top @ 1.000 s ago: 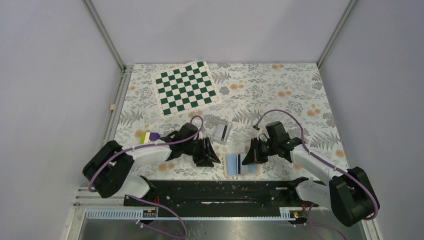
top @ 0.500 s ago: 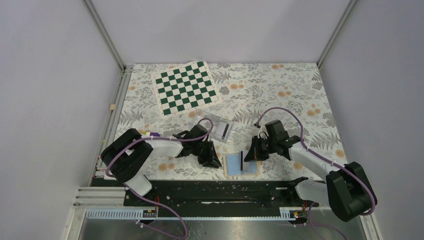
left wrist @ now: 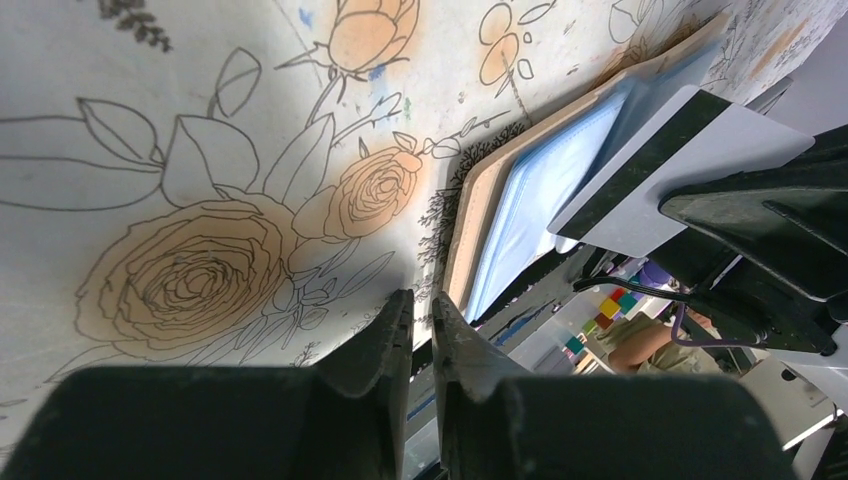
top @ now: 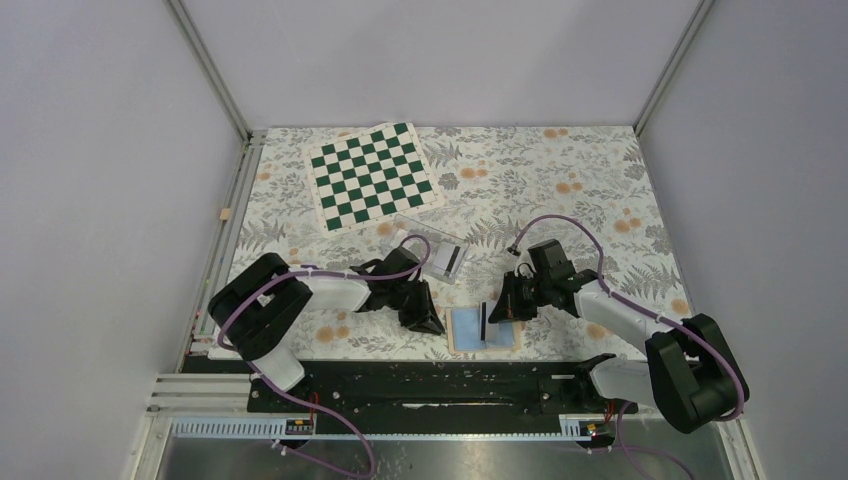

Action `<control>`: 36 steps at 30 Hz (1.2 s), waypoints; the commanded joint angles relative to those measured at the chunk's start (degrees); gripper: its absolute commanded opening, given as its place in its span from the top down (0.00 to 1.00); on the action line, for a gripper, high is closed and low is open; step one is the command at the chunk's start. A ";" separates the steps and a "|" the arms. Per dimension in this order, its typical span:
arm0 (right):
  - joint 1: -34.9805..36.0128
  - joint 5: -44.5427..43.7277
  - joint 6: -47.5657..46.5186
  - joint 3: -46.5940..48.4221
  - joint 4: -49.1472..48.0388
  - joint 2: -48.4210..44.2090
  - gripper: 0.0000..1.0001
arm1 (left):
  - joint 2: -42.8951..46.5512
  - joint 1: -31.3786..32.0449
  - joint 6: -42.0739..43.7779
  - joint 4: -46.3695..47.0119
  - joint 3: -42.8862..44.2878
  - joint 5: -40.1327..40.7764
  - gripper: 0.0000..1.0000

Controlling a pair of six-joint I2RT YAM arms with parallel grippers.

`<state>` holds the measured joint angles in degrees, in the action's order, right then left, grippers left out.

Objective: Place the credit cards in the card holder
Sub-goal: Insert the credit card into the card holder.

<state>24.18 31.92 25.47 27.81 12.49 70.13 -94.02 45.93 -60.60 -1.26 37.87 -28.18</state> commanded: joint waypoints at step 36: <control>-1.78 4.97 5.37 0.22 -2.76 9.44 1.00 | -5.06 1.50 3.02 -4.63 2.04 4.02 1.00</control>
<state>22.98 38.20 30.96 26.37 6.50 77.34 -96.47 46.81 -59.75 -2.11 40.16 -28.75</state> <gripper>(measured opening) 0.022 0.008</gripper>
